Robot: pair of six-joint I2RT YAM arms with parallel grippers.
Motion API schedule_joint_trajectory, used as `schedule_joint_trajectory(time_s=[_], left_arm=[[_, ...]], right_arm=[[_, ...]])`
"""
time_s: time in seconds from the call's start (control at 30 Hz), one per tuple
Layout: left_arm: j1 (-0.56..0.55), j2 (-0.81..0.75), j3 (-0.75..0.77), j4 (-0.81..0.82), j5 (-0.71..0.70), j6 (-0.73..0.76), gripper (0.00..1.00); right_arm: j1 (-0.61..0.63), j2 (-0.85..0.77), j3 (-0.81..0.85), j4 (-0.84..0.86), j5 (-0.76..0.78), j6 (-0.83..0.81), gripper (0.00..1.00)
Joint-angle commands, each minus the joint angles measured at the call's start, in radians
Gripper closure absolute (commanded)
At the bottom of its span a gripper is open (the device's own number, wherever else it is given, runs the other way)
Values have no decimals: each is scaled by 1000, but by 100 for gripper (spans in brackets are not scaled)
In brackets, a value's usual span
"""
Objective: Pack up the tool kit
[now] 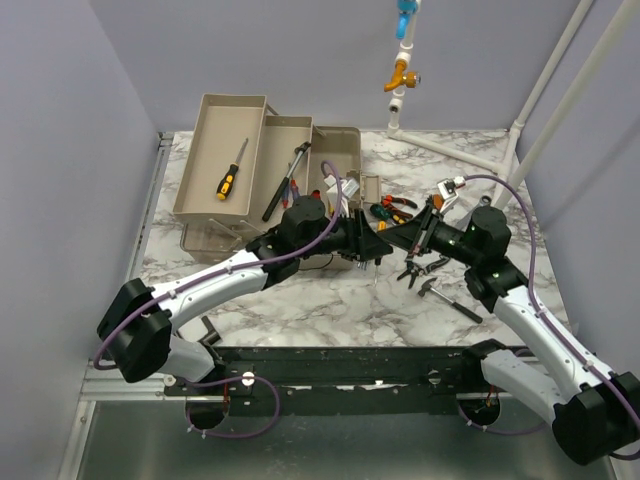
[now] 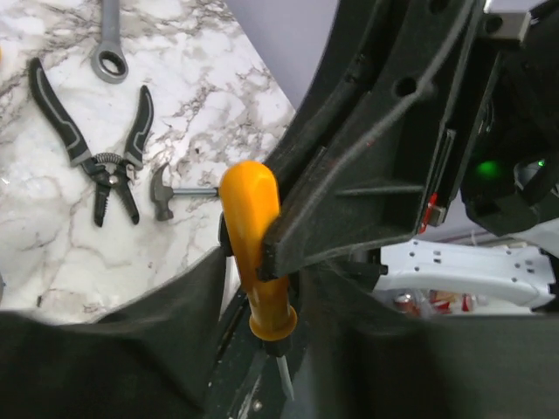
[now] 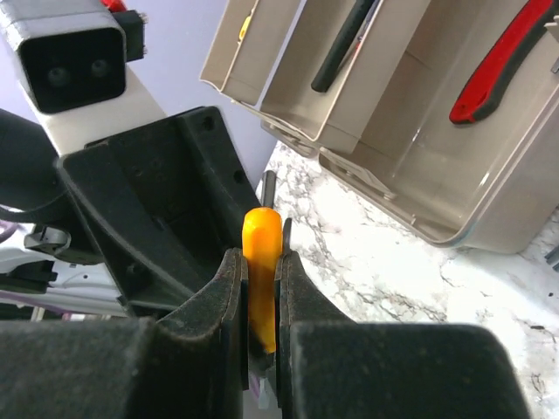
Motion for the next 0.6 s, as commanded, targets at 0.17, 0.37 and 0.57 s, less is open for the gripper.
schedule_joint_trajectory(time_s=[0.17,0.37,0.57], left_arm=[[-14,1,34,15,-34,22,100],[-1,-87,111,-343,-186,176,100],[50,-117,365,-878,-521,410,100]], right_arm=[[-1,-42,-13,29,-33,14,59],[-1,-107,32,-129,115,-68,16],[-1,-159,84,-293,244,-150,16]])
